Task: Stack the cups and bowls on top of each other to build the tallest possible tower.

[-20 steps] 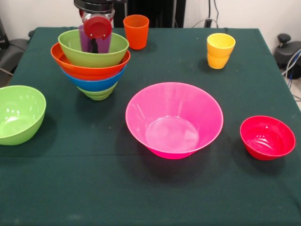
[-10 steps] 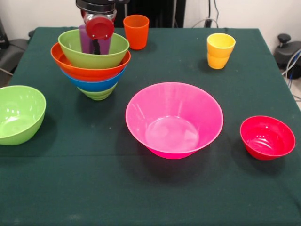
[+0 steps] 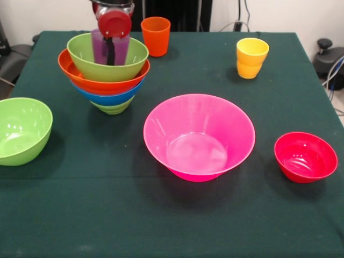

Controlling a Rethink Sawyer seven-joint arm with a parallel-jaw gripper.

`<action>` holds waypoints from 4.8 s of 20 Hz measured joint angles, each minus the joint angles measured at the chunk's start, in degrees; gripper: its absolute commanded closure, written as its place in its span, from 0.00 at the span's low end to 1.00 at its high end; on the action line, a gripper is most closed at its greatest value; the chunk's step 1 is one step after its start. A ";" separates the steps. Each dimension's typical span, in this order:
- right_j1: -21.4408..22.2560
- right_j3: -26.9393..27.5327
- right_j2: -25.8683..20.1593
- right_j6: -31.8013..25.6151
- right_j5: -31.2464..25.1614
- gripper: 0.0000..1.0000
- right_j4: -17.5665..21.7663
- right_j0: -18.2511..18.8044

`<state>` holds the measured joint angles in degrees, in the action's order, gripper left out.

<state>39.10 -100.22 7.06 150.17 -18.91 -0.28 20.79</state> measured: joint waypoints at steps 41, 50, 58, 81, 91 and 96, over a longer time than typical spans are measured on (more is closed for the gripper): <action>17.38 -2.58 0.40 0.00 -19.62 0.00 -4.99 -9.22; 11.75 -2.75 0.41 0.00 -12.65 0.00 -4.85 -12.90; 6.67 -3.31 0.34 0.00 -4.75 0.00 -4.59 -15.20; 4.59 -11.41 0.13 0.00 4.76 0.00 -4.63 -13.54; 7.45 -14.51 0.16 0.00 5.08 0.00 -4.63 -14.37; 9.73 -15.52 0.18 0.00 5.07 0.00 -4.63 -14.37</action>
<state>48.83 -115.74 7.24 150.17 -13.84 -4.91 6.42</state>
